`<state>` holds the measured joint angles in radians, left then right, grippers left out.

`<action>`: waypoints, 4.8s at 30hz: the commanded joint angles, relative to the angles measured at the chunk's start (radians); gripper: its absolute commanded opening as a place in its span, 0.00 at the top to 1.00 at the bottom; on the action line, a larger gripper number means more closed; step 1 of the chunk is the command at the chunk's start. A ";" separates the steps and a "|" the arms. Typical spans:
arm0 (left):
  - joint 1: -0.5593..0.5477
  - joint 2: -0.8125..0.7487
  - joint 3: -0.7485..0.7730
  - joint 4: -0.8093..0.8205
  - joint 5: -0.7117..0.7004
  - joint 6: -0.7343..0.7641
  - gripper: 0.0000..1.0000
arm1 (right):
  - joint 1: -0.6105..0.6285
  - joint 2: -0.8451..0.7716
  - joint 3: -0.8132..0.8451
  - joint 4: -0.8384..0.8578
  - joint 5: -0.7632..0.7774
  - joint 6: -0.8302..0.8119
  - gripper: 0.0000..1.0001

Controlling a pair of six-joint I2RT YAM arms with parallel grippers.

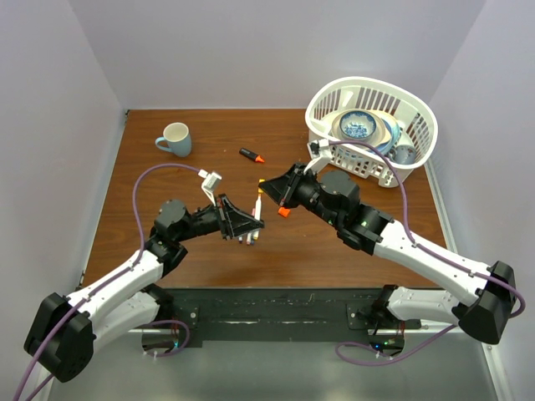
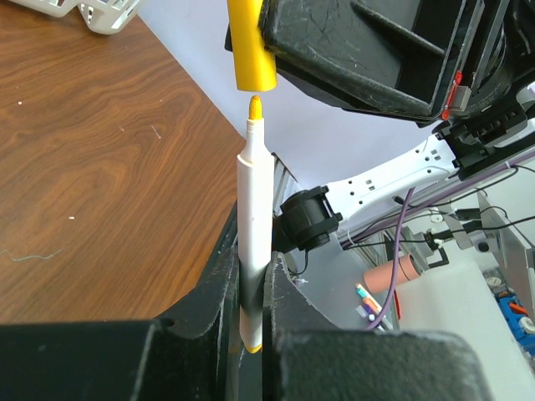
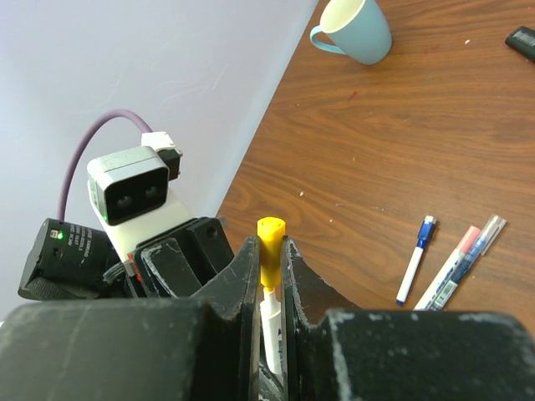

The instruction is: Insert the pens into the pen caps

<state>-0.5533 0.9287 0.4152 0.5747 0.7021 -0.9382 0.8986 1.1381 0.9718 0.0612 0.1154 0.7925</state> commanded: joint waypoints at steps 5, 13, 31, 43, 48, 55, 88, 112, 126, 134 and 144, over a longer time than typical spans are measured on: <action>-0.007 -0.008 0.047 0.027 -0.009 0.032 1.00 | 0.016 -0.001 -0.001 0.034 0.001 0.010 0.96; -0.005 -0.004 0.053 0.021 -0.013 0.039 1.00 | 0.068 -0.017 -0.044 0.017 0.036 0.016 0.96; -0.005 0.015 0.158 -0.052 -0.046 0.121 1.00 | 0.217 -0.072 -0.179 0.032 0.102 -0.001 0.92; -0.005 -0.014 0.122 0.056 -0.038 0.107 1.00 | 0.226 -0.081 -0.073 -0.024 0.128 -0.001 0.70; -0.005 -0.037 0.117 0.048 -0.033 0.131 1.00 | 0.226 -0.107 -0.050 -0.032 0.159 -0.010 0.62; -0.005 -0.094 0.135 -0.059 -0.033 0.220 1.00 | 0.226 -0.110 0.024 -0.058 0.138 -0.085 0.46; -0.005 -0.153 0.114 -0.012 0.125 0.233 1.00 | 0.226 -0.020 0.242 -0.195 0.136 -0.219 0.63; -0.005 -0.008 0.298 -0.048 0.037 0.231 1.00 | 0.235 -0.017 -0.034 -0.225 0.006 -0.193 1.00; 0.096 0.042 0.330 -0.082 -0.009 0.297 1.00 | 0.301 0.022 -0.116 -0.252 -0.074 -0.047 1.00; 0.185 0.076 0.309 0.025 0.069 0.225 1.00 | 0.316 0.032 -0.174 -0.216 -0.160 -0.042 1.00; 0.197 0.105 0.277 0.179 0.125 0.101 1.00 | 0.368 0.071 -0.223 -0.078 -0.187 -0.041 1.00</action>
<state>-0.4160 1.0416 0.5980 0.4129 1.1275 -0.7841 1.1091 1.1282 0.8448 0.2756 0.3210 0.7074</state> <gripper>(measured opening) 0.118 0.125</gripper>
